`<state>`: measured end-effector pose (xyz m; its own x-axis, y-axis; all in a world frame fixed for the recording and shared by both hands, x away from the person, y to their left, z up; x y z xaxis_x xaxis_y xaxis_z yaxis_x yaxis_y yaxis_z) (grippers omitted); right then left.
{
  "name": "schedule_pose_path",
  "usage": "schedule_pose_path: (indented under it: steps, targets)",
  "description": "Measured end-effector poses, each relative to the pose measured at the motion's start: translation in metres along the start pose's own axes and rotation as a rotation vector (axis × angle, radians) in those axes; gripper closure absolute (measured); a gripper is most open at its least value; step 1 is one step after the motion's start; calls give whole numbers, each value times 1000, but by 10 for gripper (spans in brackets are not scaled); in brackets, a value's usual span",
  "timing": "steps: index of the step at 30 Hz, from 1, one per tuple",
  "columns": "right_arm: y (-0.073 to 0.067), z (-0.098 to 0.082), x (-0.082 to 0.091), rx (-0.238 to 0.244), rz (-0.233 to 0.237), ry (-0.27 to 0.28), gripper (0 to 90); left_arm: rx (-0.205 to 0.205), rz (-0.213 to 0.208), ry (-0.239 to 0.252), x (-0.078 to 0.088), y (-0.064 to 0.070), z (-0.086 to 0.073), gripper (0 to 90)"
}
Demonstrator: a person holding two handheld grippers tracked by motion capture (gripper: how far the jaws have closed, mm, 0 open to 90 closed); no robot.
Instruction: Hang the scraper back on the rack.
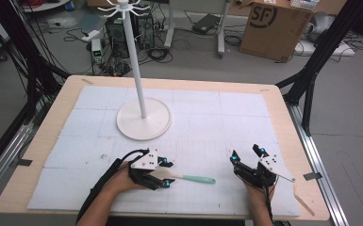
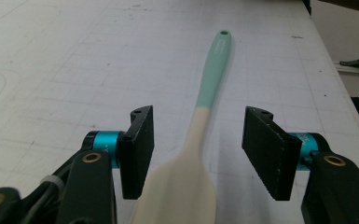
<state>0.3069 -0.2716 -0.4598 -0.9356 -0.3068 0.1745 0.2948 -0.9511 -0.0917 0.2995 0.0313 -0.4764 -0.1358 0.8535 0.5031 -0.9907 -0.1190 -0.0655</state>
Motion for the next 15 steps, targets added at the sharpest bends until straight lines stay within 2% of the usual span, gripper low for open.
schedule_pose_path:
  steps: [6, 9, 15]
  targets:
    - [0, 0, 0, 1, 1, -1, 169, -12, -17, -41, -11, -2, 3, 437]
    - [0, 0, 0, -2, 1, 0, 170, 1, -31, -50, -13, -2, 3, 451]
    - [0, 0, 0, 0, 1, 0, 170, -22, -71, -151, -24, 0, 3, 466]
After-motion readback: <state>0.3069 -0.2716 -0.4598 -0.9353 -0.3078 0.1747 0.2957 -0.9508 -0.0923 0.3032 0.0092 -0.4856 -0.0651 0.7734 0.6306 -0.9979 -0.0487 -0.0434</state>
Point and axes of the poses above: each handheld gripper's, and its own axes: x roughly backward along the jaws, z roughly out of its top, y roughly to its right, the point moved 6 cm from there along -x, roughly forward along the jaws, and after that the axes turned 2 degrees about -x, right-handed, at the moved point
